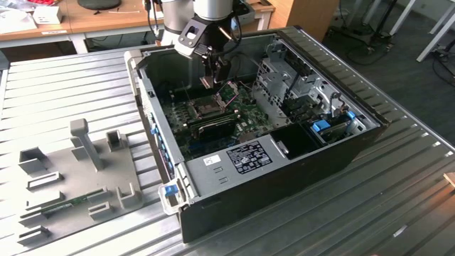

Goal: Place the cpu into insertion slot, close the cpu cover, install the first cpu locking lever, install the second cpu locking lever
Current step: 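Place the cpu into insertion slot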

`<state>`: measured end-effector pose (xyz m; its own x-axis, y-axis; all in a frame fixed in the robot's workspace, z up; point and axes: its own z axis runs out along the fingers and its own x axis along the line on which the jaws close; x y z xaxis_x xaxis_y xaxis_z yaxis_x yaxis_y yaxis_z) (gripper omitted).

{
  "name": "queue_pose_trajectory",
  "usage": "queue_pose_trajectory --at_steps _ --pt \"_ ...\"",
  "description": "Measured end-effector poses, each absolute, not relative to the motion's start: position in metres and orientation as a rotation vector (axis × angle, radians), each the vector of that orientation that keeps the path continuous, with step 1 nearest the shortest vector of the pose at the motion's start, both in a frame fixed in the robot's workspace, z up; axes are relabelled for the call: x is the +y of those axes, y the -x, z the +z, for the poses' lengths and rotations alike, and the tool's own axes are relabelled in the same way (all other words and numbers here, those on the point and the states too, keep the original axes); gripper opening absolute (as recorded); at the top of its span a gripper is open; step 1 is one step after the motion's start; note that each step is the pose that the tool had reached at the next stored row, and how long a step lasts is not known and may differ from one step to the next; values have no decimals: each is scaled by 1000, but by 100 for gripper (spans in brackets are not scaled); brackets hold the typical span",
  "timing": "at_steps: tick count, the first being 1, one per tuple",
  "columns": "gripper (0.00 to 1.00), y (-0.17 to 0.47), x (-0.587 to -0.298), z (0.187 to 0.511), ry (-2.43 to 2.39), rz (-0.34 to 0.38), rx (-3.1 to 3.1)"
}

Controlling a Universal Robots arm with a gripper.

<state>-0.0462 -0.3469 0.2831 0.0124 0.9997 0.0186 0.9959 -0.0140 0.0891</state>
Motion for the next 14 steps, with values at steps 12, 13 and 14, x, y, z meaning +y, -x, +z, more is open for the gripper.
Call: queue_pose_trajectory --at_steps 12,13,14 --pt "54 46 -347 281 -2199 117 2170" --pt "54 46 -347 281 -2199 118 2170" --pt "54 46 -347 280 -2199 118 2170"
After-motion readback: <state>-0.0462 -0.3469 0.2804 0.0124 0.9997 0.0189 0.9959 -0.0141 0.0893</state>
